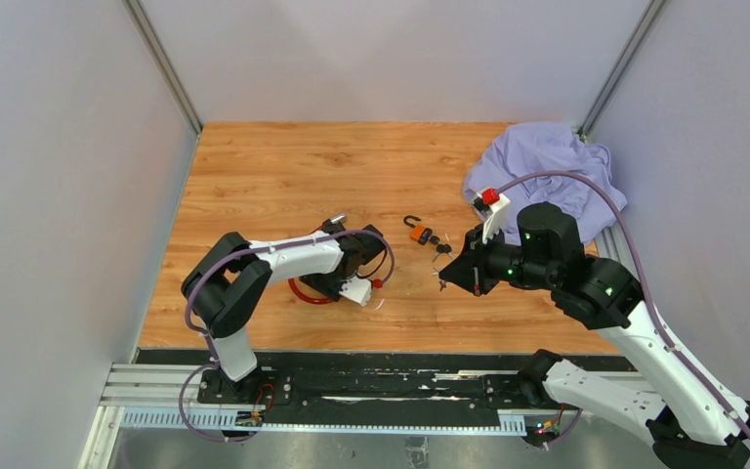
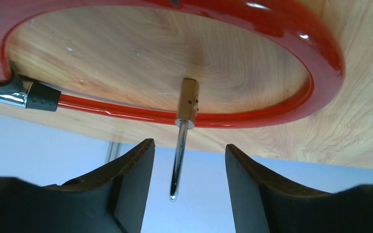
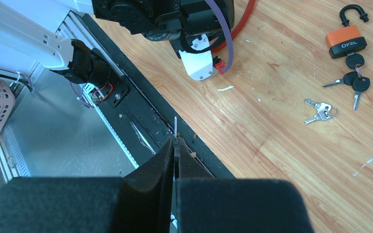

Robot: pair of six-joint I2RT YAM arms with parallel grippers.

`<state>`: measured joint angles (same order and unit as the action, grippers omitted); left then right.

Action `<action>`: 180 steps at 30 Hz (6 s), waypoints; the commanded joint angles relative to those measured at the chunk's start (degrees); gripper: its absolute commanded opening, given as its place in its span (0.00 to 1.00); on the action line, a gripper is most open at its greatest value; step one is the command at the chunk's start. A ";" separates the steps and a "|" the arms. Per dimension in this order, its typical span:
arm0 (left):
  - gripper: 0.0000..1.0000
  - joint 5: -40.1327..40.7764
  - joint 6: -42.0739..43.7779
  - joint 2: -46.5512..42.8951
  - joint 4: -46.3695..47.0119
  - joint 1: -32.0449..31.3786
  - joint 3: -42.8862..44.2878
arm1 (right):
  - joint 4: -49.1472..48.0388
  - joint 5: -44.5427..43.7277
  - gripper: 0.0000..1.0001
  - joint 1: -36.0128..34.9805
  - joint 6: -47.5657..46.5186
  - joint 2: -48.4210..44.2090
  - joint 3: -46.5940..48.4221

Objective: Unlock with the key
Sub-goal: Place the lock at the center of the board, then pick up the lock from the center of the board, then unlock the lock.

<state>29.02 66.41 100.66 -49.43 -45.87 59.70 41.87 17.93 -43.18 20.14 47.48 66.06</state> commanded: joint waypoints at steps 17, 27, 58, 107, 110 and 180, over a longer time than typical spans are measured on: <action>0.40 -3.61 -4.46 5.12 3.48 -0.45 0.76 | 0.44 0.32 0.00 0.64 -0.46 -1.25 -0.14; 0.27 -1.99 -4.30 6.39 5.87 -0.45 -0.58 | 0.41 0.65 0.01 0.64 -0.42 -1.52 -0.25; 0.00 -87.75 -6.04 -21.89 -20.63 29.71 16.27 | -3.20 12.97 0.01 -0.88 -4.07 14.02 5.27; 0.00 -103.26 -21.29 -19.68 -20.78 15.63 22.11 | 6.14 20.56 0.01 -8.81 -15.57 28.51 19.75; 0.00 -103.30 -21.20 -19.88 -20.76 15.63 21.91 | 5.62 20.65 0.01 -8.97 -15.57 28.68 19.89; 0.03 -101.45 -18.95 -21.44 -20.64 15.57 19.77 | 1.38 20.24 0.00 -7.45 -15.65 28.51 17.88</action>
<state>-72.29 46.74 80.09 -69.82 -29.82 79.68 43.53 37.93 -51.31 4.93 77.58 84.95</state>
